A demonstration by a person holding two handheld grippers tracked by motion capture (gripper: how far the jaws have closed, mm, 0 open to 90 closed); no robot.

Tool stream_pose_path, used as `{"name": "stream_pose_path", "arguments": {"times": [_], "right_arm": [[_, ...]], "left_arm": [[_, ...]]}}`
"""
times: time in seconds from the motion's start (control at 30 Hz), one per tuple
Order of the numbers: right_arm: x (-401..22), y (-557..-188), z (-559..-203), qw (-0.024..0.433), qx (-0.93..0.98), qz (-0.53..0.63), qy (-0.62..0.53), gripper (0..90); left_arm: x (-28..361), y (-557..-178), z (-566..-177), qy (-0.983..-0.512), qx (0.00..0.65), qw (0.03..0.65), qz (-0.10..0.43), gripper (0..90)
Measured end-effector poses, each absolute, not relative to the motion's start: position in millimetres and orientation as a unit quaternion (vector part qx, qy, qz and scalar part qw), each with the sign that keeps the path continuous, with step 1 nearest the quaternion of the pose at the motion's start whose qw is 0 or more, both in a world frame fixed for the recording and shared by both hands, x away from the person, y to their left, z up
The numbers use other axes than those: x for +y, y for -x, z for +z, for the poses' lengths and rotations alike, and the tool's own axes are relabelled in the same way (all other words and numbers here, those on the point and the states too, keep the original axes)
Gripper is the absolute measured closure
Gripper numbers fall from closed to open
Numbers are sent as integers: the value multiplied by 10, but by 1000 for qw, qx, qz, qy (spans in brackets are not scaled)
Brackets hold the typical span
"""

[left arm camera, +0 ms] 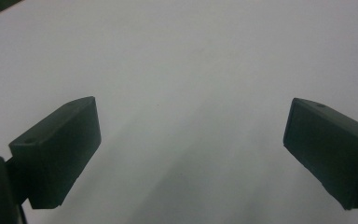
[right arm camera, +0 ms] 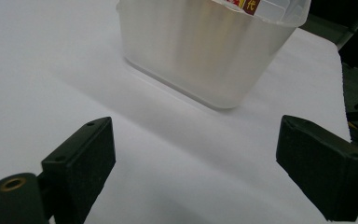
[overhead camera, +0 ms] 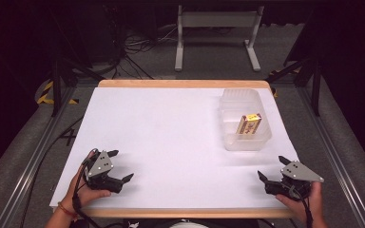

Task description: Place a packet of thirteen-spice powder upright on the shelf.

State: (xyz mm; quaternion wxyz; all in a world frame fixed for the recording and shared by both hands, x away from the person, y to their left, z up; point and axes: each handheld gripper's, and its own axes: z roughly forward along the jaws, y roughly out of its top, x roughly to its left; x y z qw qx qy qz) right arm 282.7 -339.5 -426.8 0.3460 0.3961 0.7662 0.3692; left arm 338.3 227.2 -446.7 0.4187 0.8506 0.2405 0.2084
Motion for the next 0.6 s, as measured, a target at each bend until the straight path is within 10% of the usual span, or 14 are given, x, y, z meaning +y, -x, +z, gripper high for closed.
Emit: {"name": "stream_pose_path", "arguments": {"times": [0.6], "right_arm": [[-3421,-2797,-4270,348,765,367,-397,128]], "left_arm": [[2248,-3412,-4471,-852,243,418,202,46]]}}
